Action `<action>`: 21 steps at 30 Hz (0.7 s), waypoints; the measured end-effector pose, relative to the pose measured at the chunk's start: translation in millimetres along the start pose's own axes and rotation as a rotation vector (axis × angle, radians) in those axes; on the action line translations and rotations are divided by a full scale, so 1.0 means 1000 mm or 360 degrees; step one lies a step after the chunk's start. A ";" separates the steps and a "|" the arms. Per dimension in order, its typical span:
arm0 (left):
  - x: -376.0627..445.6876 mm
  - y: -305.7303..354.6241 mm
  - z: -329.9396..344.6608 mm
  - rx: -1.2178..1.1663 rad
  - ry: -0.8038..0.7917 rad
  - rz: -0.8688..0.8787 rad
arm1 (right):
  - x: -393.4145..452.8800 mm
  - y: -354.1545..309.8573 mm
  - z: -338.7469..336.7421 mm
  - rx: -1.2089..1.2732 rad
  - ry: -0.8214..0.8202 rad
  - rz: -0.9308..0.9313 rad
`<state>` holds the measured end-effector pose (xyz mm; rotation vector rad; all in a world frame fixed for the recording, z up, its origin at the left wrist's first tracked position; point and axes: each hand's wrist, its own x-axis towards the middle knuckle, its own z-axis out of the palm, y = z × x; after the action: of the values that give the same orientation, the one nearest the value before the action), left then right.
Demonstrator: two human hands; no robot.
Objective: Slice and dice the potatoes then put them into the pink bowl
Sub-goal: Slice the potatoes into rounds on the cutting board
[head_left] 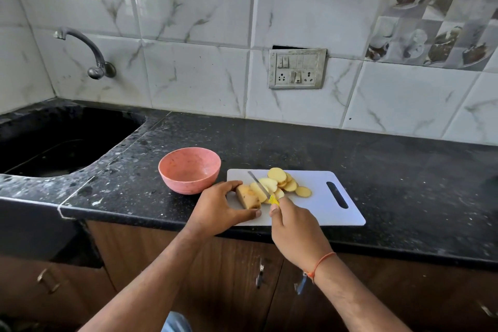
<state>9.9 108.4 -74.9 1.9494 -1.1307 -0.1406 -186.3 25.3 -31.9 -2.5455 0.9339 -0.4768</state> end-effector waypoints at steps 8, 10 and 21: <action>0.002 -0.002 0.001 -0.0041 0.0005 -0.0041 | -0.001 -0.007 0.008 -0.0112 0.0017 -0.0050; 0.002 -0.002 0.001 -0.0060 0.0004 -0.0053 | 0.000 -0.009 0.010 -0.0134 0.0018 -0.0052; 0.003 -0.005 0.003 -0.0117 0.0024 -0.0158 | -0.002 -0.016 0.018 -0.0350 0.0061 -0.0053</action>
<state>13.4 105.4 -79.3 1.9381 -1.0057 -0.2172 -170.8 42.0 -40.6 -2.7610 1.0093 -0.4563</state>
